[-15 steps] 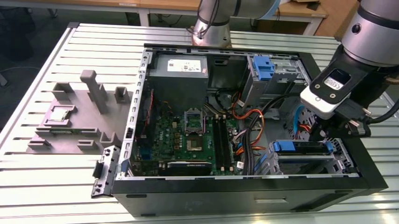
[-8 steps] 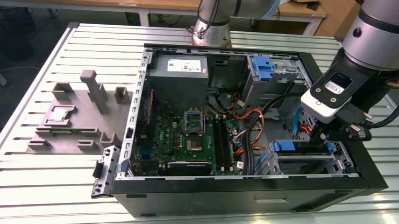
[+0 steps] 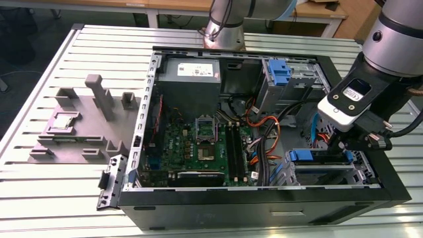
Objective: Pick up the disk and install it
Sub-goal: 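Insert the first disk wire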
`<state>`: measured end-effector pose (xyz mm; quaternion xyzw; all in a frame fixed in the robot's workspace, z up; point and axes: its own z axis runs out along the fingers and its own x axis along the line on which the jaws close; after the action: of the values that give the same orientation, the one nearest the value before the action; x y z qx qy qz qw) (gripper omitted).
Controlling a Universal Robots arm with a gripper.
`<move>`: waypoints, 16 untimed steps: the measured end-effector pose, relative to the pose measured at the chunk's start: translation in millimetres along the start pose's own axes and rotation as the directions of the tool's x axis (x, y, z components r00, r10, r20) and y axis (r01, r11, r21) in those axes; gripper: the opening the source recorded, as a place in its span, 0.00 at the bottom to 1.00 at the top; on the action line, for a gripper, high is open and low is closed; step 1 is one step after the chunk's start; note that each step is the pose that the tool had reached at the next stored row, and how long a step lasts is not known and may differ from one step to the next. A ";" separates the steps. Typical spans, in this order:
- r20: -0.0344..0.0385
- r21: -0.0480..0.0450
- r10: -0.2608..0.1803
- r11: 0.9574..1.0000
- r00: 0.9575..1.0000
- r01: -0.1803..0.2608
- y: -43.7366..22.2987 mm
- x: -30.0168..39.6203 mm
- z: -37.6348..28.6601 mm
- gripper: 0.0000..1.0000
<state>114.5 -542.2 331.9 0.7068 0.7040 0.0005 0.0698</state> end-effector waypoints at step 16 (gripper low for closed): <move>0.000 0.003 0.027 1.000 1.000 -0.027 0.1 -0.2 -0.5 0.17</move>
<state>114.6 -542.3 332.4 0.7163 0.6944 0.0004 0.0689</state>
